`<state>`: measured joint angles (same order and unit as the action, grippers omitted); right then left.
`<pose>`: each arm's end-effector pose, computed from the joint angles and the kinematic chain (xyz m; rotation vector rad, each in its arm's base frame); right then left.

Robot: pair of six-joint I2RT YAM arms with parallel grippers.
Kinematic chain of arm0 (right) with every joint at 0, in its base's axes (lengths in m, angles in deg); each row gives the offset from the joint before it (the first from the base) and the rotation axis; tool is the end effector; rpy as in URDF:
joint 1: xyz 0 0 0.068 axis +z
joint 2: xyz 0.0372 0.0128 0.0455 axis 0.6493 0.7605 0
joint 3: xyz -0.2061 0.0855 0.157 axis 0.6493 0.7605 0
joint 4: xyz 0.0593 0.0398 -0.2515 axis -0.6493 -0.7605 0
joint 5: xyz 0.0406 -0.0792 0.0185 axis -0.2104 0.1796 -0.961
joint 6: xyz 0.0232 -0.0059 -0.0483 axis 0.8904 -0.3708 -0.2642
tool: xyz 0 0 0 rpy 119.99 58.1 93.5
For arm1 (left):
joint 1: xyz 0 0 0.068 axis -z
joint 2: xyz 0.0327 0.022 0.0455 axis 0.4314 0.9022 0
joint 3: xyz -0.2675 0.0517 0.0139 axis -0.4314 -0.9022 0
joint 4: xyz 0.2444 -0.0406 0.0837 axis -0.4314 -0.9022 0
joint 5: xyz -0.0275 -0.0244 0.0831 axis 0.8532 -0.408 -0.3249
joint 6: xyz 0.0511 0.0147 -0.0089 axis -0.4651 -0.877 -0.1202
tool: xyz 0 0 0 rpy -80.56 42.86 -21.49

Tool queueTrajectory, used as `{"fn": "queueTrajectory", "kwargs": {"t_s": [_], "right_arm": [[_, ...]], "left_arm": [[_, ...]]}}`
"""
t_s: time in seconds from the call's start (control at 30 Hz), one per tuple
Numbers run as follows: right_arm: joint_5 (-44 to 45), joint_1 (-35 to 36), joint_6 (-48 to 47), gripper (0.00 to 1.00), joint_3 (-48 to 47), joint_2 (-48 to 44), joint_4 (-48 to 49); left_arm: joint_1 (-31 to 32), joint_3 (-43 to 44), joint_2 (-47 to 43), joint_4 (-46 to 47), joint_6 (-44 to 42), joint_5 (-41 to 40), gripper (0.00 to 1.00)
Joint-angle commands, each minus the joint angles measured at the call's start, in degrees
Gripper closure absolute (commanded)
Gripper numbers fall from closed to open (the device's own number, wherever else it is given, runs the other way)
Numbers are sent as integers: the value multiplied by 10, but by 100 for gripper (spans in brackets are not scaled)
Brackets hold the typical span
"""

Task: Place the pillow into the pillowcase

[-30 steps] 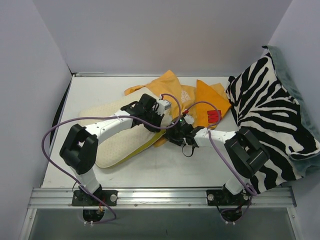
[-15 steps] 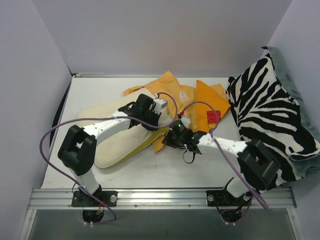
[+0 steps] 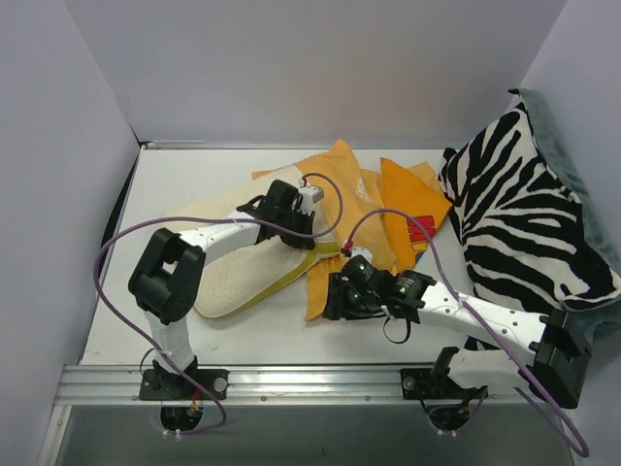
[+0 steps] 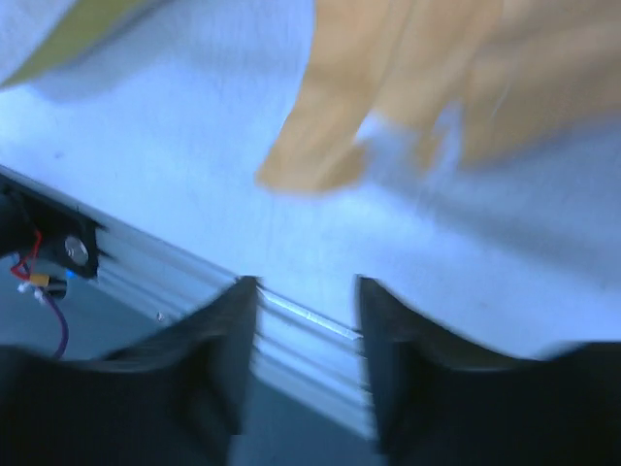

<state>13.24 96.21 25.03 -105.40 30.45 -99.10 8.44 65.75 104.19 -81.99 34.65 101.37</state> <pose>0.1377 0.2064 0.2391 -0.1972 2.4819 0.9651 0.3309 -0.2367 0.2015 0.6598 2.4240 -0.7330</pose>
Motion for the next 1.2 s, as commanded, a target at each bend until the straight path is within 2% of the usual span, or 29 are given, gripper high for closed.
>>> {"fn": "queueTrajectory", "kwargs": {"t_s": [0.0, 0.03, 0.1, 0.13, 0.2, 0.27, 0.33, 0.4, 0.47, 0.53, 0.63, 0.67, 0.7, 0.8, 0.87, 0.9, 1.0, 1.03, 1.07, 1.1, 1.17], "right_arm": [[-33, 22, -42, 44, -59, -17, -115], [-12, 16, -45, 36, -77, -28, -122], [56, -4, -45, 36, -127, -60, -129], [78, -16, -41, 43, -139, -69, -130], [114, -63, -34, 51, -170, -77, -132], [137, -114, -49, 58, -184, -60, -136], [140, -135, -72, 66, -218, -3, -143], [146, -140, -104, 67, -274, 72, -150], [141, -140, -126, 63, -325, 130, -155], [137, -139, -146, 58, -401, 213, -178], [137, -139, -159, 53, -472, 302, -210], [138, -138, -160, 52, -485, 323, -219], [146, -137, -161, 52, -497, 356, -231], [167, -133, -166, 54, -527, 406, -248], [174, -134, -165, 62, -538, 420, -258], [181, -133, -165, 71, -540, 424, -258], [190, -131, -171, 86, -547, 425, -259], [195, -131, -173, 88, -549, 424, -260], [200, -130, -175, 89, -551, 424, -265], [203, -131, -174, 86, -555, 420, -268], [217, -124, -177, 75, -557, 412, -270]], "left_arm": [[6, -68, -53, 121, 26, 17, 100], [12, -88, -74, 130, 33, 25, 100], [21, -147, -95, 175, 55, 52, 100], [29, -163, -112, 187, 62, 57, 100], [34, -202, -129, 220, 81, 64, 97], [38, -220, -154, 251, 94, 72, 79], [41, -236, -184, 266, 109, 71, 65], [42, -239, -206, 271, 121, 68, 57], [41, -228, -237, 259, 121, 60, 50], [33, -210, -255, 200, 107, 45, 49], [14, -187, -278, 138, 102, -13, 39], [12, -177, -282, 108, 103, -34, 28], [9, -169, -285, 89, 107, -83, 27], [-7, -162, -288, 44, 119, -143, 28], [-24, -190, -299, 45, 132, -149, 30], [-31, -200, -313, 49, 144, -146, 32], [-51, -238, -341, 60, 160, -143, 36], [-58, -244, -344, 61, 164, -143, 36], [-60, -249, -347, 64, 167, -142, 36], [-61, -253, -349, 64, 169, -139, 36], [-63, -253, -351, 65, 169, -135, 36]]}}
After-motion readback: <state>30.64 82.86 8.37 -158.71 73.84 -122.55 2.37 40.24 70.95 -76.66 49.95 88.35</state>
